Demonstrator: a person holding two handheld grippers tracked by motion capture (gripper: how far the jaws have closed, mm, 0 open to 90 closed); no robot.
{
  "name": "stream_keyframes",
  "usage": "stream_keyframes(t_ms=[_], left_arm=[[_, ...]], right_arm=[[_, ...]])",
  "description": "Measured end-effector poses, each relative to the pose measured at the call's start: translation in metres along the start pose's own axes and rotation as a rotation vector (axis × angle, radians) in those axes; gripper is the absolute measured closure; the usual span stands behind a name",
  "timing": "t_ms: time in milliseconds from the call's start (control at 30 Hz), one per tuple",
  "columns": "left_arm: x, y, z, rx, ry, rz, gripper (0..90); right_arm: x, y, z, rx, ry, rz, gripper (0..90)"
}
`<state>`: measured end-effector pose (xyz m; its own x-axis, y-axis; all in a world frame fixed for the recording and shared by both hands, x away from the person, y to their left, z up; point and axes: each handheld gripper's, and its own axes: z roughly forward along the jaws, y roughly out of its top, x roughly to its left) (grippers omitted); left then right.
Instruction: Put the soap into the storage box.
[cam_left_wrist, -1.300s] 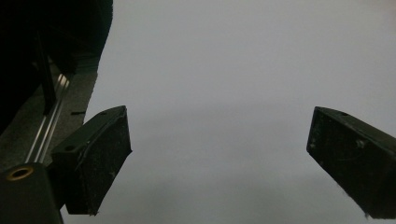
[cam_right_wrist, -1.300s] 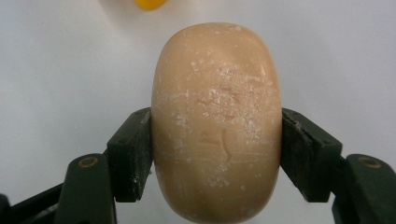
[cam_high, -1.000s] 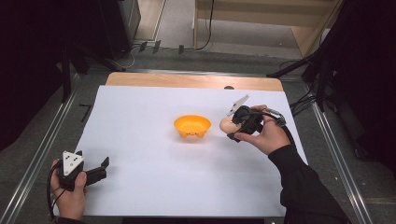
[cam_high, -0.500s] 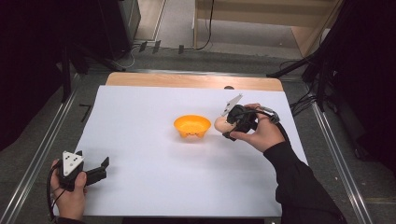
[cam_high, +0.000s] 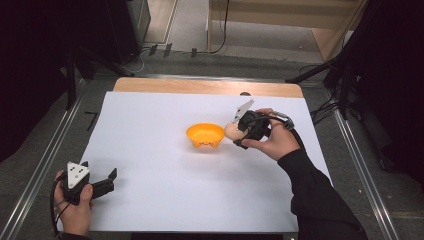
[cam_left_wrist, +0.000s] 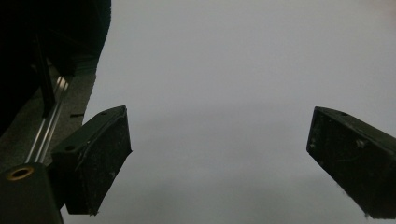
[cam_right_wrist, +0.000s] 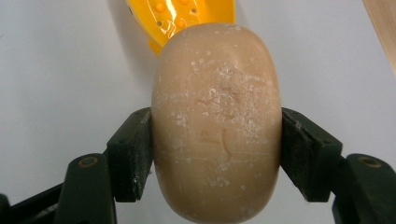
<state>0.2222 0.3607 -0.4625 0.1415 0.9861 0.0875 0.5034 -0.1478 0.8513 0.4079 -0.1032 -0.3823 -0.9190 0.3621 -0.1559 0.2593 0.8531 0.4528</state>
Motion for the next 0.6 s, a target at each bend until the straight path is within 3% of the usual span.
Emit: stream_keyframes(t_ms=[600], left_arm=[[0.001,0.000,0.000,-0.004,-0.002,-0.003,6.9]], right_arm=[[0.005,0.024,0.008,-0.012,0.023,-0.065,32.9]])
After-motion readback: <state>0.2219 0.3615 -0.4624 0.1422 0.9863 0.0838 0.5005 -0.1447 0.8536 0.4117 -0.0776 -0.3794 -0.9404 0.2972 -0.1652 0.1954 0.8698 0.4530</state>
